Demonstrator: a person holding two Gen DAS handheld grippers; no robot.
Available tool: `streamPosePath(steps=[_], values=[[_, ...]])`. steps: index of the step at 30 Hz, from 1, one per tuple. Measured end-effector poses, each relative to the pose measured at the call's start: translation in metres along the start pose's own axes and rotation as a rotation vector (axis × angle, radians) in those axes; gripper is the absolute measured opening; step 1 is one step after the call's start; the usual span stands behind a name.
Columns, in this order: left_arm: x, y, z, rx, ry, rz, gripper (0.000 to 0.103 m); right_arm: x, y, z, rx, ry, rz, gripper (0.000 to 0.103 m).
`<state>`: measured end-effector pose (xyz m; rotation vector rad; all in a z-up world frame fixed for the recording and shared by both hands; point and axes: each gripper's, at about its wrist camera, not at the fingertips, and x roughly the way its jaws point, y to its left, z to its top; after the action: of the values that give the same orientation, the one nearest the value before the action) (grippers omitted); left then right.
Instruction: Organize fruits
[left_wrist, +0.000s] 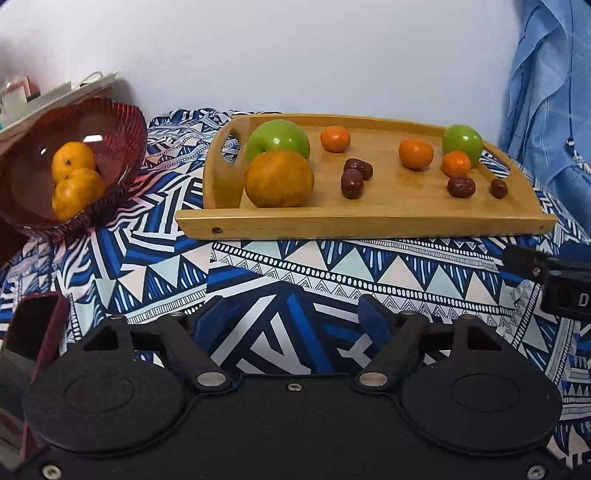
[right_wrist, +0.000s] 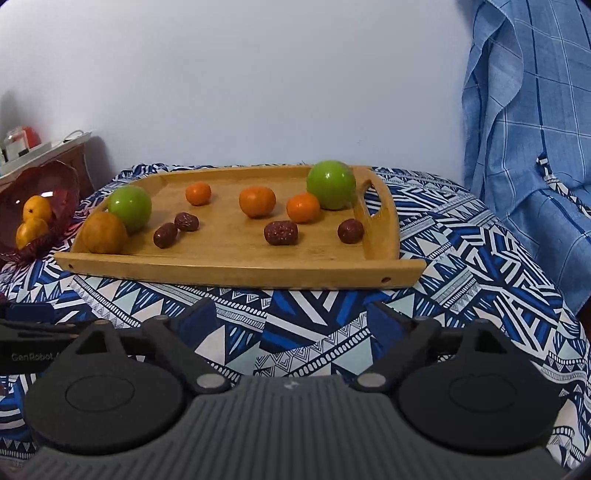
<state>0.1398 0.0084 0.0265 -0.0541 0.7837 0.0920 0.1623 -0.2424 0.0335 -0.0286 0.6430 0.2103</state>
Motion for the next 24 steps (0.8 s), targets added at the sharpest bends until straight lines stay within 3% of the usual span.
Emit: streamPosePath(steps=[4, 15, 24], values=[[0.003, 0.000, 0.000, 0.002, -0.009, 0.016, 0.085, 0.004, 0.005, -0.001, -0.021, 0.015, -0.005, 0.102], [0.011, 0.002, 0.000, -0.020, -0.002, 0.023, 0.103, 0.012, 0.007, -0.010, -0.052, 0.064, -0.059, 0.103], [0.010, 0.001, -0.003, -0.018, -0.011, 0.028, 0.103, 0.017, 0.007, -0.012, -0.047, 0.081, -0.078, 0.103]])
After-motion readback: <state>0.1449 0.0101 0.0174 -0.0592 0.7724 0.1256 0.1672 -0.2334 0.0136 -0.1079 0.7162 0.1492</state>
